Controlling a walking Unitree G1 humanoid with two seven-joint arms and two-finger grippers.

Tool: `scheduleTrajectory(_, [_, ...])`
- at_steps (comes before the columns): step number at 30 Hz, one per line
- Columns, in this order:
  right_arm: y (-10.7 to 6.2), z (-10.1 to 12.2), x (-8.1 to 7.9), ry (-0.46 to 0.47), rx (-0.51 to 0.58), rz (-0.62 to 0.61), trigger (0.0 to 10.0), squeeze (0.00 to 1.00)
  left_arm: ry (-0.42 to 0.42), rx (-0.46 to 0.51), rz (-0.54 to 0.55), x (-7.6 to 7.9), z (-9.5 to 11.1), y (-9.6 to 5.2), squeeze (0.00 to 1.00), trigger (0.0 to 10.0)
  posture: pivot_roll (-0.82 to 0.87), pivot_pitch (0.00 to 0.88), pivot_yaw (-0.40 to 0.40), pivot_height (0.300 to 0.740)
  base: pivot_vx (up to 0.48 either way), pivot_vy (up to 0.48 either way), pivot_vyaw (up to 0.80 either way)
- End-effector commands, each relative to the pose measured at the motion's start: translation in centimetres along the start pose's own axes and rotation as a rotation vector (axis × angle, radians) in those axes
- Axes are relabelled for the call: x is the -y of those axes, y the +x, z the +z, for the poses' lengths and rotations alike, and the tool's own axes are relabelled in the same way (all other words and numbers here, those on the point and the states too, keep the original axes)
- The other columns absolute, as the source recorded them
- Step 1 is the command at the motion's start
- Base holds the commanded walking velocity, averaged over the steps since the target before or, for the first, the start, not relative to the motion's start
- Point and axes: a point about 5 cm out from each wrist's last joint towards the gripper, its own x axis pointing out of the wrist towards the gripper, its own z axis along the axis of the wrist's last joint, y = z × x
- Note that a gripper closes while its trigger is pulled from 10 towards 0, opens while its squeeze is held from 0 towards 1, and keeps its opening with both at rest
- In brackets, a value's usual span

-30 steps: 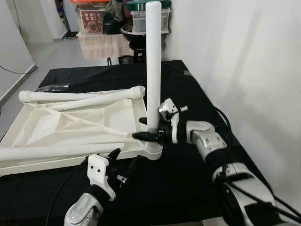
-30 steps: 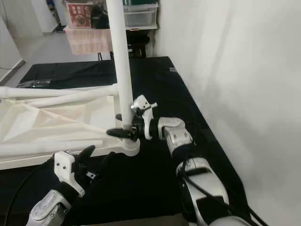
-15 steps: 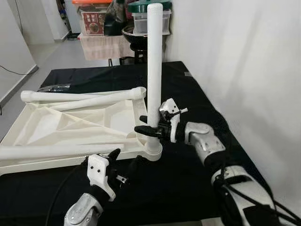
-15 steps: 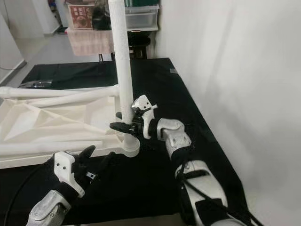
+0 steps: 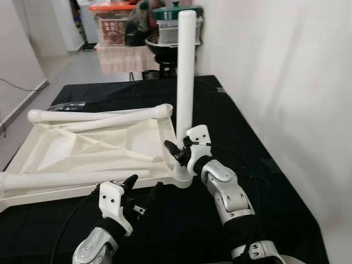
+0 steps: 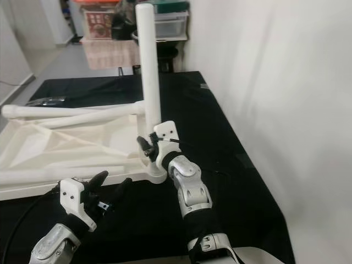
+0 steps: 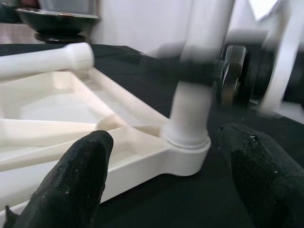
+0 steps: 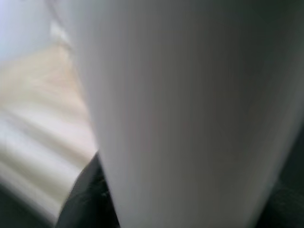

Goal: Building children table

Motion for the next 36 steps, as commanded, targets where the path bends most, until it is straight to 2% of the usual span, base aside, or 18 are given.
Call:
scheduleTrajectory(1, [0.6,-0.1,-0.6,0.028,-0.006,0.109,10.0,1.0,0.016,-0.01,0.003,-0.1,-0.1,-0.1,0.0,10.0,0.02,0.0,-0.005,0.74,0.0,0.0,0.0])
scheduleTrajectory(2, [0.6,-0.1,-0.6,0.028,-0.006,0.109,10.0,1.0,0.016,-0.01,0.003,-0.1,-0.1,-0.1,0.0,10.0,0.02,0.0,-0.005,0.74,0.0,0.0,0.0])
scheduleTrajectory(4, [0.7,2.8,-1.1,-0.028,0.083,0.299,10.0,1.0,0.013,-0.009,0.001,0.0,-0.1,0.0,0.0,10.0,0.02,0.0,-0.003,0.74,0.0,0.0,0.0])
scheduleTrajectory(5, [0.7,2.8,-1.1,-0.028,0.083,0.299,10.0,1.0,0.013,-0.009,0.001,0.0,-0.1,0.0,0.0,10.0,0.02,0.0,-0.003,0.74,0.0,0.0,0.0])
scheduleTrajectory(7, [0.3,4.6,-1.3,-0.107,0.116,0.46,10.0,1.0,0.012,-0.01,-0.001,0.0,-0.1,0.1,0.0,10.0,0.03,0.0,-0.003,0.74,0.0,0.0,0.0])
scheduleTrajectory(8, [0.3,5.1,-1.0,-0.135,0.105,0.537,10.0,0.0,0.011,-0.01,-0.002,0.0,-0.1,0.1,0.0,10.0,0.03,0.0,-0.005,0.74,0.0,0.0,0.0])
scheduleTrajectory(9, [0.3,5.1,-1.0,-0.135,0.105,0.537,10.0,0.0,0.011,-0.01,-0.002,0.0,-0.1,0.1,0.0,10.0,0.03,0.0,-0.005,0.74,0.0,0.0,0.0])
scheduleTrajectory(10, [0.4,5.4,-0.7,-0.173,0.058,0.66,10.0,0.0,0.012,-0.011,-0.003,0.1,-0.2,0.2,0.0,10.0,0.04,0.0,-0.012,0.74,0.0,0.0,0.0])
scheduleTrajectory(11, [0.5,5.5,-0.6,-0.182,0.039,0.693,10.0,0.0,0.012,-0.011,-0.003,0.1,-0.2,0.2,0.0,10.0,0.04,0.0,-0.012,0.74,0.0,0.0,0.0])
scheduleTrajectory(15, [0.6,5.5,-0.6,-0.184,0.02,0.722,10.0,0.0,0.013,-0.012,-0.002,0.1,-0.2,0.2,0.0,10.0,0.05,0.0,-0.015,0.74,0.0,0.0,0.0])
scheduleTrajectory(18, [1.4,6.0,-0.8,-0.113,0.017,0.75,10.0,0.0,0.015,-0.013,-0.001,0.2,-0.2,0.2,0.0,10.0,0.06,0.0,-0.017,0.74,0.0,0.0,0.0])
scheduleTrajectory(19, [1.7,6.1,-0.8,-0.085,0.012,0.759,7.5,0.0,0.015,-0.013,-0.001,0.3,-0.2,0.2,0.0,10.0,0.06,0.0,-0.018,0.74,0.0,0.0,0.0])
scheduleTrajectory(20, [1.8,5.8,-0.8,-0.076,-0.01,0.771,0.0,0.0,0.014,-0.014,-0.002,0.4,-0.2,0.2,0.0,10.0,0.06,0.0,-0.02,0.74,0.0,0.0,0.0])
scheduleTrajectory(27, [1.6,5.1,-0.2,-0.063,-0.023,0.752,0.0,0.0,0.011,-0.012,-0.003,0.5,-0.3,0.3,0.0,10.0,0.06,0.0,-0.024,0.74,0.0,0.0,0.0])
scheduleTrajectory(33, [0.9,4.0,1.7,-0.063,0.01,0.585,0.0,0.0,0.008,-0.007,-0.002,0.7,-0.2,0.3,0.0,10.0,0.05,0.0,-0.024,0.74,0.0,0.0,0.0])
scheduleTrajectory(34, [1.0,2.9,2.1,-0.027,-0.011,0.45,0.0,0.0,0.008,-0.007,-0.002,0.7,-0.2,0.2,0.0,10.0,0.04,0.0,-0.036,0.74,0.0,0.0,0.0])
scheduleTrajectory(35, [1.0,2.9,2.1,-0.027,-0.011,0.45,0.0,0.0,0.008,-0.007,-0.002,0.7,-0.2,0.2,0.0,10.0,0.04,0.0,-0.036,0.74,0.0,0.0,0.0])
scheduleTrajectory(36, [0.9,2.0,2.4,-0.003,-0.03,0.35,0.0,0.0,0.008,-0.006,-0.002,0.7,-0.2,0.1,0.0,10.0,0.04,0.0,-0.036,0.74,0.0,0.0,0.0])
